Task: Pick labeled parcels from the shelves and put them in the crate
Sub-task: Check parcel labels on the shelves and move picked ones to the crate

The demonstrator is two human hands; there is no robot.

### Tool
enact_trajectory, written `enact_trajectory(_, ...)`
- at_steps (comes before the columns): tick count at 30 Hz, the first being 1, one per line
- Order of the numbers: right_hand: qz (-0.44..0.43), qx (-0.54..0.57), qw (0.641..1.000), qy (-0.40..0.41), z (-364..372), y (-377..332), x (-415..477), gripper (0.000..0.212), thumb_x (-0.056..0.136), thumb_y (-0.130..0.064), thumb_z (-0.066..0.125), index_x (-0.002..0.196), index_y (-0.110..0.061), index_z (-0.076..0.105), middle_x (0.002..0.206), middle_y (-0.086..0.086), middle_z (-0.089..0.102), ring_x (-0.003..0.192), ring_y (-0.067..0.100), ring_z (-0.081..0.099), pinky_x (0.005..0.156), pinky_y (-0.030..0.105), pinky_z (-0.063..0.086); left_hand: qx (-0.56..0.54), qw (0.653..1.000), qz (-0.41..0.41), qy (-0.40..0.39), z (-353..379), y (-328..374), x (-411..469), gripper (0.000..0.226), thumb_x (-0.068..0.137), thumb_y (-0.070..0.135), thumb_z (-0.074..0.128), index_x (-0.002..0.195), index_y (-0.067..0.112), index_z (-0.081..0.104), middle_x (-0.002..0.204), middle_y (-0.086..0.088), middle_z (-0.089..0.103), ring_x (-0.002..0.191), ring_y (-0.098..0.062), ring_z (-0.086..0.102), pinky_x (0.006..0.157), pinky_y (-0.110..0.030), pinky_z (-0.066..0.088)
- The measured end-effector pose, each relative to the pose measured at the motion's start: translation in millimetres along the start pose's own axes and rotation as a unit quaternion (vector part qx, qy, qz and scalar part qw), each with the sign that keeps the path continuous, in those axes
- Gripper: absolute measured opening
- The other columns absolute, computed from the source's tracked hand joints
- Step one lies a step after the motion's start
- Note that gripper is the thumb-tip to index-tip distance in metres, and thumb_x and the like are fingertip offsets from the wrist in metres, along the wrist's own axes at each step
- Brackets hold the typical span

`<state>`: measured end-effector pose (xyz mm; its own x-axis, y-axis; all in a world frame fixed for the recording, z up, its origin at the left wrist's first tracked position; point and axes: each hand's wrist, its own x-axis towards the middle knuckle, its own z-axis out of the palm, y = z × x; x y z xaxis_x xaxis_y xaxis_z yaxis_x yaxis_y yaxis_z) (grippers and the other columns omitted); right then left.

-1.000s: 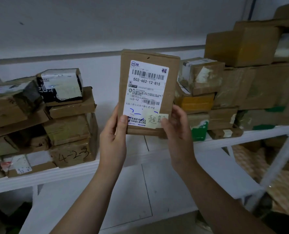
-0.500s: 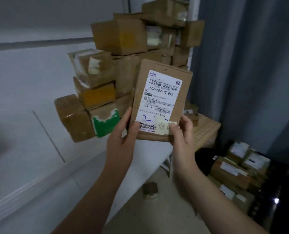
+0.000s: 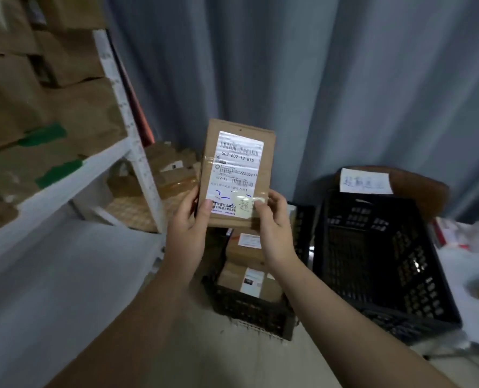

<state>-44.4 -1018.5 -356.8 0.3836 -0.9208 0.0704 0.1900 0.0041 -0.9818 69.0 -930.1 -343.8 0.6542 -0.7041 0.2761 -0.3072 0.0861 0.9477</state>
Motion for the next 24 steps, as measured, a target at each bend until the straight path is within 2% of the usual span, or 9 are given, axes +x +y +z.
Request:
enact_trajectory(2, 0.017, -0.001, 1.000, 0.011, -30.7, 4.7, 16.9, 0.023, 0.098, -0.023, 0.051, 0.120, -0.027, 0.046, 0.115, -0.002, 0.061, 0.103, 0.015, 0.064, 0.078, 0.028, 0.057, 0.001, 1.000, -0.021, -0.024, 34.5, -13.7, 12.9, 0.036, 0.097, 0.036, 0.049, 0.133, 0.031, 0.049, 0.119, 0.011, 0.064, 0.108, -0.003, 0.061, 0.093, -0.033, 0.051)
enact_trajectory(5, 0.040, -0.029, 0.998, 0.035, -74.1, 19.0, 36.8, 0.026, 0.096, -0.025, 0.055, 0.121, -0.026, 0.047, 0.115, -0.002, 0.061, 0.104, 0.012, 0.062, 0.083, 0.027, 0.056, -0.003, 0.996, -0.063, -0.066, 80.9, -40.1, 26.7, 0.037, 0.096, 0.043, 0.048, 0.132, 0.032, 0.048, 0.116, 0.009, 0.066, 0.101, -0.002, 0.063, 0.089, -0.035, 0.052)
enact_trajectory(7, 0.059, -0.038, 0.996, 0.048, -96.9, 30.5, 45.5, 0.033, 0.094, -0.023, 0.058, 0.126, -0.023, 0.047, 0.118, 0.000, 0.061, 0.104, 0.011, 0.062, 0.075, 0.020, 0.055, -0.007, 0.991, -0.091, -0.097, 107.1, -59.5, 32.8, 0.043, 0.094, 0.047, 0.048, 0.134, 0.030, 0.046, 0.117, 0.008, 0.064, 0.105, -0.007, 0.062, 0.091, -0.042, 0.052)
enact_trajectory(11, 0.098, -0.057, 0.990, 0.080, -126.4, 59.7, 60.4, 0.036, 0.091, -0.019, 0.063, 0.122, -0.023, 0.045, 0.116, -0.001, 0.061, 0.106, 0.013, 0.062, 0.084, 0.026, 0.055, 0.018, 0.977, -0.142, -0.160, 145.9, -93.6, 43.8, 0.039, 0.097, 0.039, 0.047, 0.134, 0.026, 0.042, 0.126, 0.005, 0.057, 0.113, -0.011, 0.056, 0.096, -0.046, 0.048)
enact_trajectory(13, 0.118, -0.074, 0.986, 0.096, -133.6, 77.0, 69.7, 0.035, 0.091, -0.021, 0.063, 0.120, -0.028, 0.044, 0.115, -0.006, 0.061, 0.105, 0.009, 0.061, 0.083, 0.022, 0.054, 0.041, 0.965, -0.162, -0.200, 158.6, -114.6, 53.9, 0.039, 0.095, 0.045, 0.047, 0.132, 0.033, 0.042, 0.128, 0.004, 0.056, 0.113, -0.012, 0.056, 0.096, -0.042, 0.048)
enact_trajectory(16, 0.157, -0.108, 0.973, 0.133, -138.9, 108.4, 87.4, 0.038, 0.092, -0.025, 0.062, 0.126, -0.028, 0.045, 0.117, -0.006, 0.061, 0.104, 0.007, 0.060, 0.087, 0.026, 0.053, 0.078, 0.943, -0.193, -0.259, 173.1, -146.1, 76.1, 0.040, 0.099, 0.033, 0.045, 0.137, 0.020, 0.041, 0.122, 0.005, 0.057, 0.106, -0.009, 0.055, 0.086, -0.027, 0.044)
enact_trajectory(18, 0.182, -0.127, 0.963, 0.153, -138.6, 131.1, 99.4, 0.042, 0.093, -0.026, 0.060, 0.133, -0.026, 0.045, 0.118, -0.007, 0.061, 0.105, 0.006, 0.060, 0.087, 0.025, 0.053, 0.114, 0.924, -0.202, -0.305, 181.0, -167.0, 91.5, 0.039, 0.099, 0.029, 0.045, 0.136, 0.017, 0.043, 0.115, 0.009, 0.054, 0.100, -0.006, 0.051, 0.082, -0.024, 0.039)
enact_trajectory(20, 0.202, -0.160, 0.953, 0.162, -136.6, 156.1, 111.8, 0.035, 0.096, -0.026, 0.056, 0.129, -0.030, 0.047, 0.113, -0.013, 0.062, 0.103, 0.002, 0.059, 0.082, 0.016, 0.051, 0.135, 0.902, -0.214, -0.350, 188.9, -192.1, 107.5, 0.038, 0.098, 0.029, 0.047, 0.135, 0.017, 0.044, 0.120, 0.006, 0.055, 0.099, -0.005, 0.051, 0.079, -0.023, 0.039)
enact_trajectory(24, 0.244, -0.216, 0.926, 0.190, -133.1, 201.7, 134.9, 0.028, 0.097, -0.027, 0.053, 0.125, -0.032, 0.049, 0.103, -0.018, 0.061, 0.100, 0.002, 0.059, 0.073, 0.008, 0.043, 0.187, 0.862, -0.225, -0.415, 206.6, -240.0, 136.3, 0.047, 0.098, 0.027, 0.049, 0.141, 0.018, 0.036, 0.140, -0.001, 0.047, 0.121, -0.015, 0.047, 0.089, -0.025, 0.038)
